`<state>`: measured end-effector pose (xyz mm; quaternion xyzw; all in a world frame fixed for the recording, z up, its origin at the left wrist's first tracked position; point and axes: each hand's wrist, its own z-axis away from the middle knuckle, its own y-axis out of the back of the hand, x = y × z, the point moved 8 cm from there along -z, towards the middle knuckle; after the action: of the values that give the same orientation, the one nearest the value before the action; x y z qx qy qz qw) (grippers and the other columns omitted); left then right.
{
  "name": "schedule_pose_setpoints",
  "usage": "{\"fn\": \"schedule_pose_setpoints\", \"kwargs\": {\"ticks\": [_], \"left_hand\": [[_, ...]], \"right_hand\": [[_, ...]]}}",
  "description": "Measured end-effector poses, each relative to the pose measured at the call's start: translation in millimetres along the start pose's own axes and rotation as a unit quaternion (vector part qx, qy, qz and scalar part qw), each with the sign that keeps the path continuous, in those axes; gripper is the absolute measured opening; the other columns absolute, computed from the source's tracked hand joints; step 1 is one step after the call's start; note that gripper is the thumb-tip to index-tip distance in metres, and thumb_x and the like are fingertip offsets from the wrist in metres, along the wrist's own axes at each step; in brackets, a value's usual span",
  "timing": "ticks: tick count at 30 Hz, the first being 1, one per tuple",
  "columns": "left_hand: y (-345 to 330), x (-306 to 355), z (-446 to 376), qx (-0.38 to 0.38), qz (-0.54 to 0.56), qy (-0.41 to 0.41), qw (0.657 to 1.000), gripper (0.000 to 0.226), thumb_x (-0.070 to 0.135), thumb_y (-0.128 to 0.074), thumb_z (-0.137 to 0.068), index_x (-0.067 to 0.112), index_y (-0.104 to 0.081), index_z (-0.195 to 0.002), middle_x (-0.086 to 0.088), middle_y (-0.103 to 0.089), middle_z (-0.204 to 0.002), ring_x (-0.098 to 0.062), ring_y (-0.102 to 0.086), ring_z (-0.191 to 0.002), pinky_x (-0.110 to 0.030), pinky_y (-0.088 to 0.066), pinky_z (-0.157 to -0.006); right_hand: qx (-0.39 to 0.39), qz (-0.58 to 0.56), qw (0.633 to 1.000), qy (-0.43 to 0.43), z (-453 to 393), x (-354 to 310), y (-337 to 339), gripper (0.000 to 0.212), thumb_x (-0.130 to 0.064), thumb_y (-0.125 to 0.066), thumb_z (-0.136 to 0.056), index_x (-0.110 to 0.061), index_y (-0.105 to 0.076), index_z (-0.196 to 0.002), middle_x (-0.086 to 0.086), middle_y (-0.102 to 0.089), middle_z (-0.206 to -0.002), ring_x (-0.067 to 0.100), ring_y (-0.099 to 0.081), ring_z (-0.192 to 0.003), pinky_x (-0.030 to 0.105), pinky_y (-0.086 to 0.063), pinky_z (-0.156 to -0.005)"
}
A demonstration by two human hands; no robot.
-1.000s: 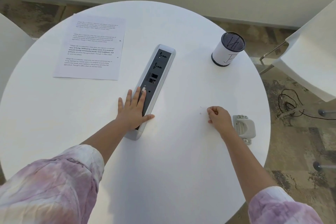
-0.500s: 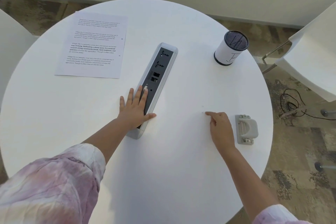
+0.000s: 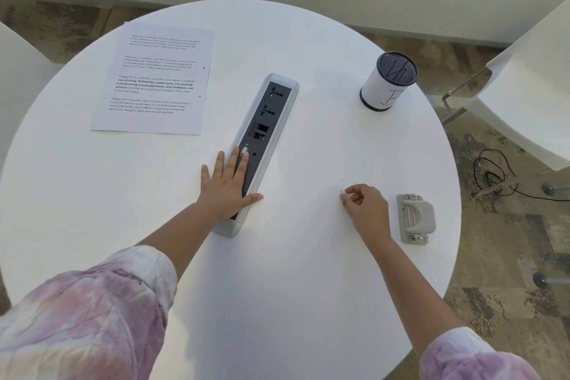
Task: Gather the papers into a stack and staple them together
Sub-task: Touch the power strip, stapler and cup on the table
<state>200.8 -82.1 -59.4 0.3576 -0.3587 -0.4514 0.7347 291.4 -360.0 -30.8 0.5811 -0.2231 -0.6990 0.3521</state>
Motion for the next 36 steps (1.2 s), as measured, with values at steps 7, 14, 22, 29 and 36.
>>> {"fn": "schedule_pose_setpoints", "kwargs": {"ticks": [7, 14, 22, 29, 36], "left_hand": [[0.5, 0.3, 2.0, 0.0, 0.002, 0.003, 1.0, 0.089, 0.068, -0.029, -0.085, 0.024, 0.024, -0.142, 0.004, 0.031, -0.151, -0.025, 0.024, -0.141, -0.054, 0.007, -0.112], [1.4, 1.3, 2.2, 0.0, -0.001, 0.003, 1.0, 0.089, 0.068, -0.028, -0.085, 0.024, 0.024, -0.142, 0.004, 0.031, -0.151, -0.025, 0.024, -0.141, -0.054, 0.006, -0.112], [1.4, 1.0, 2.4, -0.006, -0.006, 0.005, 1.0, 0.089, 0.068, -0.027, -0.085, 0.024, 0.024, -0.142, 0.003, 0.032, -0.151, -0.025, 0.025, -0.14, -0.054, 0.007, -0.113], [2.4, 1.8, 2.9, -0.01, -0.001, 0.006, 1.0, 0.089, 0.067, -0.029, -0.085, 0.024, 0.024, -0.142, 0.004, 0.032, -0.151, -0.025, 0.025, -0.14, -0.054, 0.007, -0.113], [3.2, 2.2, 2.0, -0.008, -0.007, 0.005, 1.0, 0.089, 0.068, -0.028, -0.085, 0.024, 0.025, -0.142, 0.004, 0.032, -0.15, -0.025, 0.024, -0.141, -0.053, 0.006, -0.113]], "right_hand": [[0.011, 0.043, 0.999, 0.002, 0.9, -11.2, -1.3, 0.01, -0.018, -0.058, -0.085, -0.014, -0.065, -0.09, -0.001, -0.056, -0.087, 0.013, -0.054, -0.078, 0.025, -0.041, -0.07], [-0.021, 0.127, 0.992, 0.012, -4.2, -19.9, -6.4, 0.014, -0.015, -0.05, -0.088, -0.008, -0.063, -0.092, 0.006, -0.058, -0.096, 0.019, -0.054, -0.079, 0.027, -0.039, -0.067], [-0.058, 0.278, 0.956, 0.071, -13.2, -32.8, -19.3, 0.013, -0.006, -0.047, -0.086, 0.0, -0.057, -0.091, 0.013, -0.053, -0.093, 0.024, -0.043, -0.076, 0.029, -0.032, -0.064], [-0.075, 0.213, 0.973, 0.04, -42.0, -39.1, 0.6, 0.012, -0.013, -0.051, -0.082, -0.004, -0.058, -0.082, 0.017, -0.056, -0.091, 0.034, -0.055, -0.084, 0.034, -0.041, -0.073], [0.036, 0.129, 0.986, 0.097, -119.0, -111.6, 87.6, 0.035, -0.011, -0.05, -0.078, -0.017, -0.032, -0.049, 0.001, -0.033, -0.049, 0.02, -0.033, -0.055, 0.019, -0.026, -0.045]]}}
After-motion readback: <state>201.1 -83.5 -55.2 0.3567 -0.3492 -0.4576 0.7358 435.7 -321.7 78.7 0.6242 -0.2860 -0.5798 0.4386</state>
